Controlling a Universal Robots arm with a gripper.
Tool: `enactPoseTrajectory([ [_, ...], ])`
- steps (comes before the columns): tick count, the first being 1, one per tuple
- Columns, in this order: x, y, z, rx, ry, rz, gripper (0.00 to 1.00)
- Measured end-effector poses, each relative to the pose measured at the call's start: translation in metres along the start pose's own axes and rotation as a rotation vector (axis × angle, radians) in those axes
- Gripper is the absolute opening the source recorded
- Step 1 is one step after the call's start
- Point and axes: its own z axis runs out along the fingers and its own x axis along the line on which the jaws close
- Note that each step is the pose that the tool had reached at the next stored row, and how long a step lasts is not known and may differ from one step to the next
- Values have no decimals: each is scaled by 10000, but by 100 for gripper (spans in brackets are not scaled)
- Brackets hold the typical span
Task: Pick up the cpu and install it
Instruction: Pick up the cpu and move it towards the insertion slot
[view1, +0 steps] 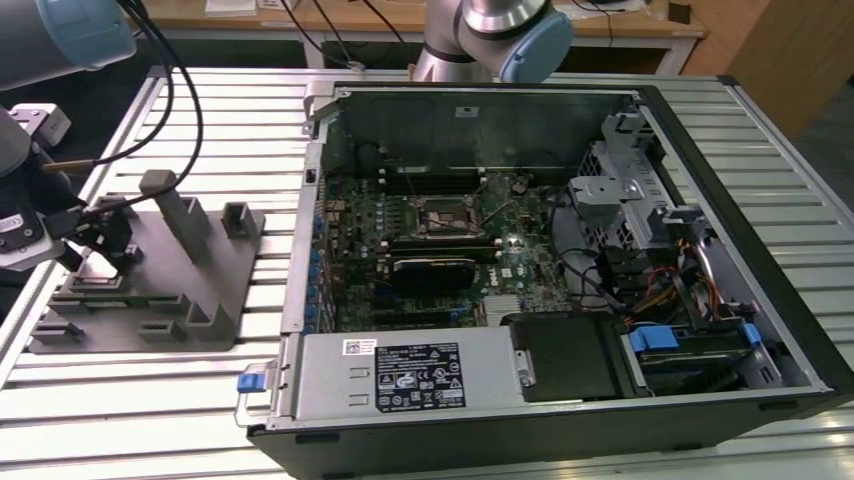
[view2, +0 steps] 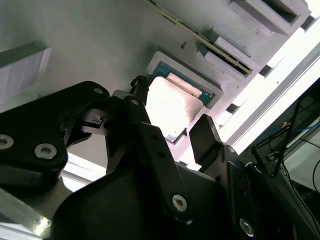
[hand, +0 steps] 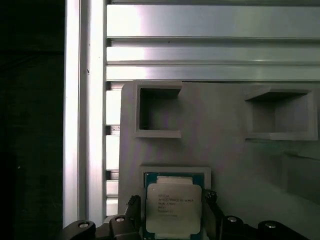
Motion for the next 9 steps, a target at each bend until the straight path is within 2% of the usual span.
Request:
enactPoseTrajectory([
  [9,-3,7,20,5,-1,7,60],
])
